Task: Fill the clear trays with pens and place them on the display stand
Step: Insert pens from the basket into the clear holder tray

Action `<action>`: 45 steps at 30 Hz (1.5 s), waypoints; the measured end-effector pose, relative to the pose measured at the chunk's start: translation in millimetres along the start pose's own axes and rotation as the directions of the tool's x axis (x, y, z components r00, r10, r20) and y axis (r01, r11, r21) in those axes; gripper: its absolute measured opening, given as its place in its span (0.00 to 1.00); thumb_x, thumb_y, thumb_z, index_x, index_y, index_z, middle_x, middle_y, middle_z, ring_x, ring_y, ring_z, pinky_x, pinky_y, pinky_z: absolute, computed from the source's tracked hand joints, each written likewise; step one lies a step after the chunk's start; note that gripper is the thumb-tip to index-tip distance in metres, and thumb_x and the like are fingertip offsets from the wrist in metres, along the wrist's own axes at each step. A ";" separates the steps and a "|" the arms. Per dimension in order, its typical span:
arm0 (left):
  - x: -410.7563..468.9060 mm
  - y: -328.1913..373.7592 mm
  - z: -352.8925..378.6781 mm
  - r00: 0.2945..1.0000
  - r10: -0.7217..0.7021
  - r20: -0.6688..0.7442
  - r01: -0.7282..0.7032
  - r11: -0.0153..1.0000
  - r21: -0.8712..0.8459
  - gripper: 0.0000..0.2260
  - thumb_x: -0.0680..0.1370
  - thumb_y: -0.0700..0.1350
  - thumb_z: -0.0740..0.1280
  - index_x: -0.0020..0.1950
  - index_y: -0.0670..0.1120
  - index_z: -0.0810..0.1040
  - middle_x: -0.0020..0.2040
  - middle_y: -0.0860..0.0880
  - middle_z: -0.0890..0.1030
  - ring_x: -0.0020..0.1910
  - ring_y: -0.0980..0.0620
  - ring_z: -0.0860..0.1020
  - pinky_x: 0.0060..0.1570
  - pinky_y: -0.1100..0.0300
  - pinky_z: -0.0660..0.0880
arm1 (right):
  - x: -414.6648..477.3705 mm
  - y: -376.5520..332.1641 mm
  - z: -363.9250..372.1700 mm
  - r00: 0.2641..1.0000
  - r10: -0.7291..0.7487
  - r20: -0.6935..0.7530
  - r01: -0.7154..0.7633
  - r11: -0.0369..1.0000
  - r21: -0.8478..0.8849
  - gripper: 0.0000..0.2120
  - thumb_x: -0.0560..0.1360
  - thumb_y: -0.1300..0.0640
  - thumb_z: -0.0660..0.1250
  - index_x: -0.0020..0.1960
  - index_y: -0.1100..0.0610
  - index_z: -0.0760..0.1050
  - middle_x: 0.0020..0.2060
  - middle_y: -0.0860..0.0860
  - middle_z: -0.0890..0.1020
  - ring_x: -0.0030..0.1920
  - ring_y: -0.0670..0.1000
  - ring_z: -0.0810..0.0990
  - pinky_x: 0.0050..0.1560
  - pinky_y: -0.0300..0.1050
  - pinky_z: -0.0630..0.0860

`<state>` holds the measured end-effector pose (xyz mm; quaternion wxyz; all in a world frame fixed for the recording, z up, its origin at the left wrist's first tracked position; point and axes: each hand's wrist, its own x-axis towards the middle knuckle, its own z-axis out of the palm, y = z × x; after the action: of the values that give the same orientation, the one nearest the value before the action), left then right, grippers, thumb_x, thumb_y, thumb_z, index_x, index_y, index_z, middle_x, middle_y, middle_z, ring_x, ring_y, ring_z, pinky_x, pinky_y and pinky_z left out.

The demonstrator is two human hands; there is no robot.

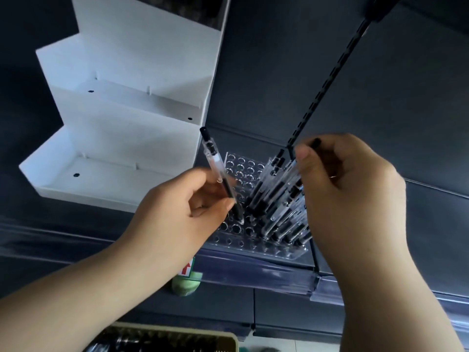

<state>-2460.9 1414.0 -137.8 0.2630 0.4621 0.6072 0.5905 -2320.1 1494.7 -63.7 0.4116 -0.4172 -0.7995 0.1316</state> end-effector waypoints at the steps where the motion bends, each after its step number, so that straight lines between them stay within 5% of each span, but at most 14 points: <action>1: 0.2 0.4 -0.5 1.000 -0.003 -0.002 0.003 1.000 0.001 0.09 0.69 0.47 0.70 0.48 0.58 0.79 0.41 0.60 0.83 0.41 0.63 0.81 0.39 0.77 0.71 | -0.4 0.0 0.0 1.000 -0.003 0.007 0.003 1.000 -0.001 0.06 0.75 0.52 0.66 0.40 0.44 0.72 0.34 0.40 0.77 0.43 0.36 0.74 0.35 0.22 0.65; 10: 0.9 3.4 -4.8 1.000 -0.022 -0.010 0.022 0.999 -0.033 0.08 0.70 0.45 0.70 0.46 0.57 0.80 0.42 0.58 0.84 0.42 0.61 0.82 0.42 0.72 0.74 | -2.9 3.1 0.9 0.997 0.014 0.077 -0.013 1.000 -0.013 0.07 0.72 0.54 0.70 0.49 0.47 0.77 0.36 0.38 0.78 0.40 0.39 0.76 0.38 0.21 0.66; 29: 1.3 7.3 10.0 0.997 0.059 0.040 -0.059 0.998 -0.011 0.11 0.72 0.40 0.71 0.49 0.54 0.80 0.43 0.57 0.83 0.41 0.62 0.81 0.42 0.76 0.73 | -3.9 0.8 3.7 0.999 -0.033 0.040 0.036 0.997 -0.070 0.05 0.70 0.55 0.72 0.44 0.47 0.80 0.34 0.34 0.77 0.41 0.45 0.78 0.40 0.29 0.70; 36: 6.3 1.4 21.6 0.967 0.181 0.181 -0.234 0.913 0.334 0.09 0.73 0.42 0.71 0.51 0.52 0.80 0.40 0.61 0.80 0.43 0.63 0.78 0.47 0.74 0.72 | -3.7 -0.3 1.1 0.998 -0.056 -0.001 0.056 0.997 -0.061 0.02 0.72 0.54 0.70 0.44 0.48 0.80 0.33 0.34 0.76 0.40 0.45 0.78 0.40 0.31 0.71; 40: 8.6 -4.6 26.2 0.964 0.122 0.235 -0.222 0.855 0.468 0.11 0.75 0.49 0.69 0.56 0.56 0.73 0.39 0.66 0.73 0.37 0.70 0.72 0.45 0.84 0.64 | -4.4 -0.5 -1.4 0.998 -0.060 -0.022 0.059 0.997 -0.053 0.02 0.72 0.54 0.69 0.44 0.49 0.80 0.34 0.34 0.77 0.39 0.45 0.79 0.40 0.33 0.73; 45: 9.9 -9.3 32.5 0.956 0.103 0.274 -0.244 0.798 0.551 0.06 0.76 0.52 0.67 0.51 0.54 0.75 0.41 0.62 0.74 0.39 0.64 0.70 0.38 0.78 0.64 | -4.9 0.3 -6.6 0.999 -0.039 -0.018 0.039 0.999 -0.034 0.03 0.72 0.55 0.69 0.45 0.48 0.80 0.34 0.35 0.77 0.39 0.44 0.78 0.40 0.35 0.74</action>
<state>-2439.4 1439.3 -149.9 0.1227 0.6394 0.6779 0.3415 -2313.3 1490.2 -62.5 0.4144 -0.4097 -0.8057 0.1060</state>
